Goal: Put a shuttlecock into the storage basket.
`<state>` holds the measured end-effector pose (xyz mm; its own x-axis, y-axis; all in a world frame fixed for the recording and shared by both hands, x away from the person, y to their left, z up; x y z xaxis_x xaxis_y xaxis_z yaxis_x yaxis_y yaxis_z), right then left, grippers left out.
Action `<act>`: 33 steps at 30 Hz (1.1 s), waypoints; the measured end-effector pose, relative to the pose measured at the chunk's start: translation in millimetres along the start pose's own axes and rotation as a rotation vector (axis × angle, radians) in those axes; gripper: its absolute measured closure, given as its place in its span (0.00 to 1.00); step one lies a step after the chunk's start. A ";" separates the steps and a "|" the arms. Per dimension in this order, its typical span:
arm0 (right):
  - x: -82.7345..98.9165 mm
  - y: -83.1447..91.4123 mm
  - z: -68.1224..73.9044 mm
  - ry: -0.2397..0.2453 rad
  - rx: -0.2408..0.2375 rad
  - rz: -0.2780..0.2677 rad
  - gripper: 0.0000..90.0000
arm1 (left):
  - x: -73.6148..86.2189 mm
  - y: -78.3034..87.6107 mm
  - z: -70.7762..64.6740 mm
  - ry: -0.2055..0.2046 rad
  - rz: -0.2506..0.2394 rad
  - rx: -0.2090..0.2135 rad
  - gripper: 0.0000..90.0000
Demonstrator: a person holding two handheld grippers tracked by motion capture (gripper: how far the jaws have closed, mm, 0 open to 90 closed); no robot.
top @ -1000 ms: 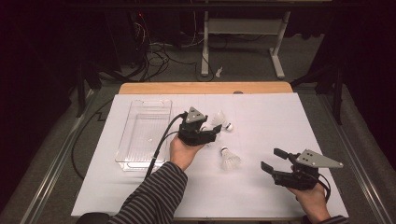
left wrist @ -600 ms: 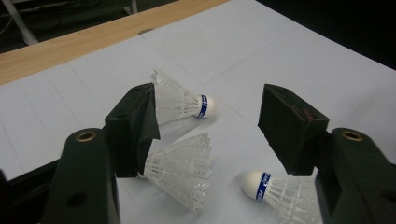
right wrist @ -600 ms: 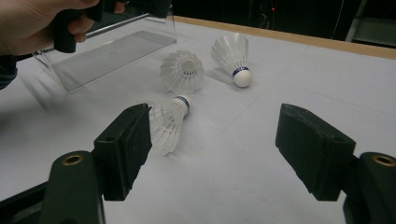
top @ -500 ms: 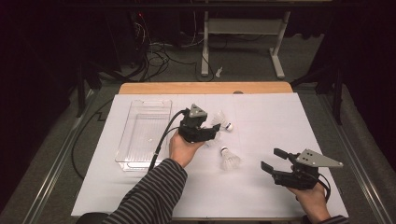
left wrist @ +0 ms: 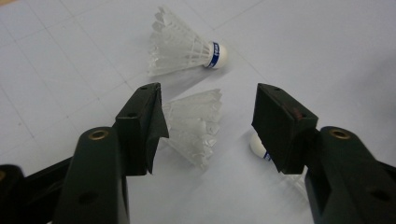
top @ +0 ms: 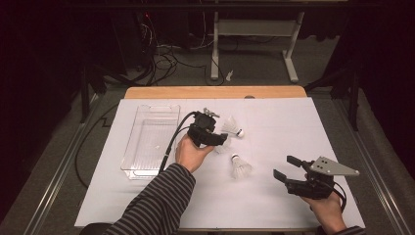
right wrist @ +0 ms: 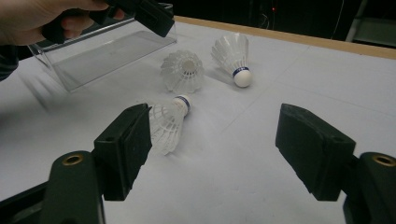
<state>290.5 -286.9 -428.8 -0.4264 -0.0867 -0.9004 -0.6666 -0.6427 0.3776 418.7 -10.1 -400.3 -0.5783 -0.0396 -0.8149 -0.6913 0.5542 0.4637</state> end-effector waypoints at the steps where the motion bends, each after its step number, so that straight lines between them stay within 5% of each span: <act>1: 0.0 -0.1 -0.1 0.000 0.000 0.000 0.31 | 0.3 -0.5 0.8 -0.006 0.015 -0.010 0.48; 15: 0.4 -0.9 0.4 0.000 0.000 0.010 0.31 | 4.8 -11.3 4.0 -0.032 0.154 -0.078 0.48; 33: 0.7 -1.6 0.3 0.000 0.001 0.018 0.31 | 18.7 -32.2 6.6 -0.032 0.255 -0.136 0.49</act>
<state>291.2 -285.7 -430.0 -0.4386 -0.0982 -0.8933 -0.6595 -0.6401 0.3942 432.9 -23.2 -432.8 -0.7284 0.1143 -0.6755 -0.5783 0.4261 0.6957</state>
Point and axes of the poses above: each handheld gripper's, and its own axes: y roughly backward along the jaws, x roughly out of its underside, z roughly to its left, the point moved 1 cm from there along -y, roughly forward along the jaws, and after that the axes turned 9 degrees about -y, right-handed, at the moved point
